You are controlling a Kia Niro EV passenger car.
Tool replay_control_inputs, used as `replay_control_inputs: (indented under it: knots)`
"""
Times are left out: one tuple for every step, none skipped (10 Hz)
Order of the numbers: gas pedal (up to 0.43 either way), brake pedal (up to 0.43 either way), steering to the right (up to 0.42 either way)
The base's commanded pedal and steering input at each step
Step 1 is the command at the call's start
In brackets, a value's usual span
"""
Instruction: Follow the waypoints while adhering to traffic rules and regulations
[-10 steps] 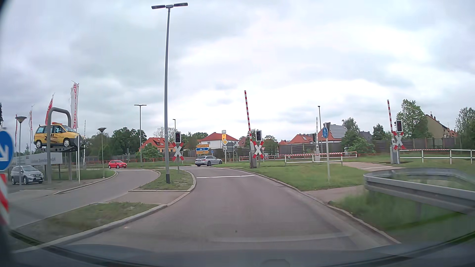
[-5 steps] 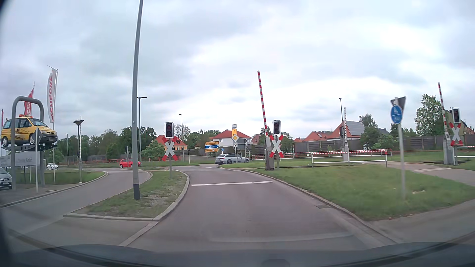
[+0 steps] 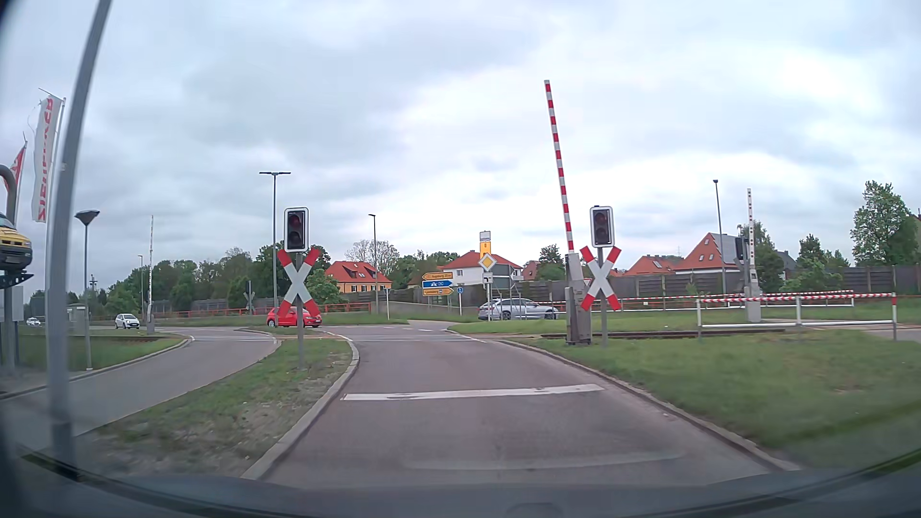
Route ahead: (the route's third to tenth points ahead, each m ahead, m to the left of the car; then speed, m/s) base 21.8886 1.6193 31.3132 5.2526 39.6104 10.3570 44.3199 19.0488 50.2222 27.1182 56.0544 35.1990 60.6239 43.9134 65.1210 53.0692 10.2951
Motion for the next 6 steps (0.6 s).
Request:
replay_control_inputs:
  knots:
    - [0.130, 0.000, -0.058]
    - [0.130, 0.000, -0.059]
    - [0.130, 0.000, -0.059]
    - [0.130, 0.000, -0.060]
    - [0.130, 0.000, -0.063]
    - [0.130, 0.000, -0.065]
